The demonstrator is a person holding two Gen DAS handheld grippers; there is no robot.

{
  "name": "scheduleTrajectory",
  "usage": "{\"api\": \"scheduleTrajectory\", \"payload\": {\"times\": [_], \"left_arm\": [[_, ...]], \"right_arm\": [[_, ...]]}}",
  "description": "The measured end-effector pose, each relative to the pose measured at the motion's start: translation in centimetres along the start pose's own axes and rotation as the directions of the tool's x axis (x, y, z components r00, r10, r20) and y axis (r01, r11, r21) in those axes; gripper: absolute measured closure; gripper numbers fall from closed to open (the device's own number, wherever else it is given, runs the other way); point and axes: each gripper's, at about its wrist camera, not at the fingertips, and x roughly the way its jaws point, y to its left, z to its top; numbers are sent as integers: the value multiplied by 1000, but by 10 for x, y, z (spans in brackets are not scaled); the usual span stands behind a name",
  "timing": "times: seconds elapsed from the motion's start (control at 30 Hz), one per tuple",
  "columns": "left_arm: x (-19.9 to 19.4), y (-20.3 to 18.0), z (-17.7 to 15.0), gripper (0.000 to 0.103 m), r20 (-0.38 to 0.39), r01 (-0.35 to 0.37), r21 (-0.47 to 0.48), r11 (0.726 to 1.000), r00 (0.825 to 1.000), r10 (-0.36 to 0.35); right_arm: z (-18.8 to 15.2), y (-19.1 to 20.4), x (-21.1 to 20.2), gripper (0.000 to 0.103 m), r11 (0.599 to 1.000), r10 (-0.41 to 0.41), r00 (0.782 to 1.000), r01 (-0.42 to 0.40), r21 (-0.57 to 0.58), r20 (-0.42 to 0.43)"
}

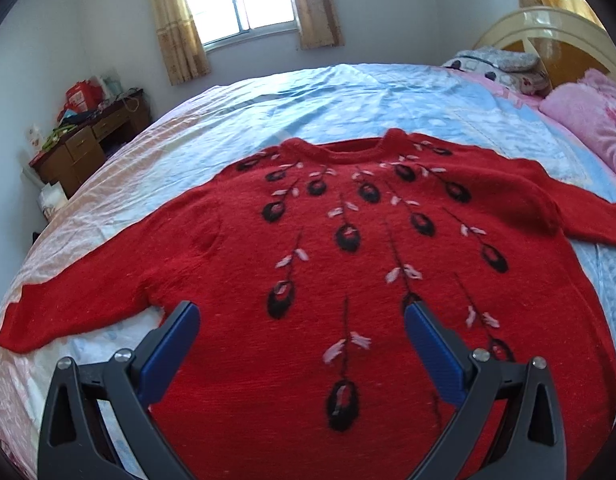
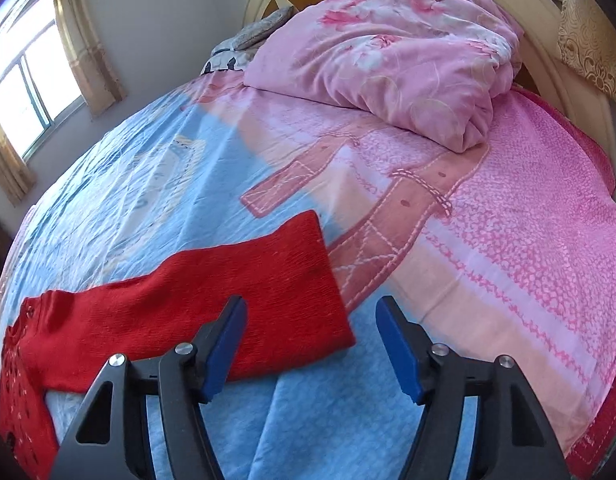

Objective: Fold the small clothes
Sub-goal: 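Move the right tool to the sweater sleeve cuff and close on it, then lift the sleeve with the right tool and lay it across the sweater body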

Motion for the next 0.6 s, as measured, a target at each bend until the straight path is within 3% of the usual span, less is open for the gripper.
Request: {"api": "scheduleTrajectory", "payload": {"times": [0.13, 0.27, 0.3, 0.37, 0.47, 0.6], "left_arm": [[3, 10, 0, 0, -1, -18, -15, 1000, 1000, 18], [7, 21, -2, 0, -10, -41, -39, 998, 999, 41], [9, 24, -2, 0, -17, -41, -48, 998, 999, 40], [12, 29, -4, 0, -25, -48, -62, 997, 999, 47], [14, 33, -6, 0, -30, -48, -69, 996, 999, 46], [16, 37, -10, 0, -34, -51, -65, 997, 998, 49]], "right_arm": [[0, -3, 4, 35, 1000, 26, 1000, -26, 5, -6], [3, -4, 9, 43, 999, 45, 999, -45, 4, -14], [4, -5, 12, 47, 999, 44, 999, -44, 8, -16], [6, -5, 22, 79, 999, 53, 997, -52, 13, -48], [6, 0, 28, 94, 999, 38, 997, -39, -8, -65], [7, 16, 18, 96, 997, 46, 997, -50, -57, -57]]}}
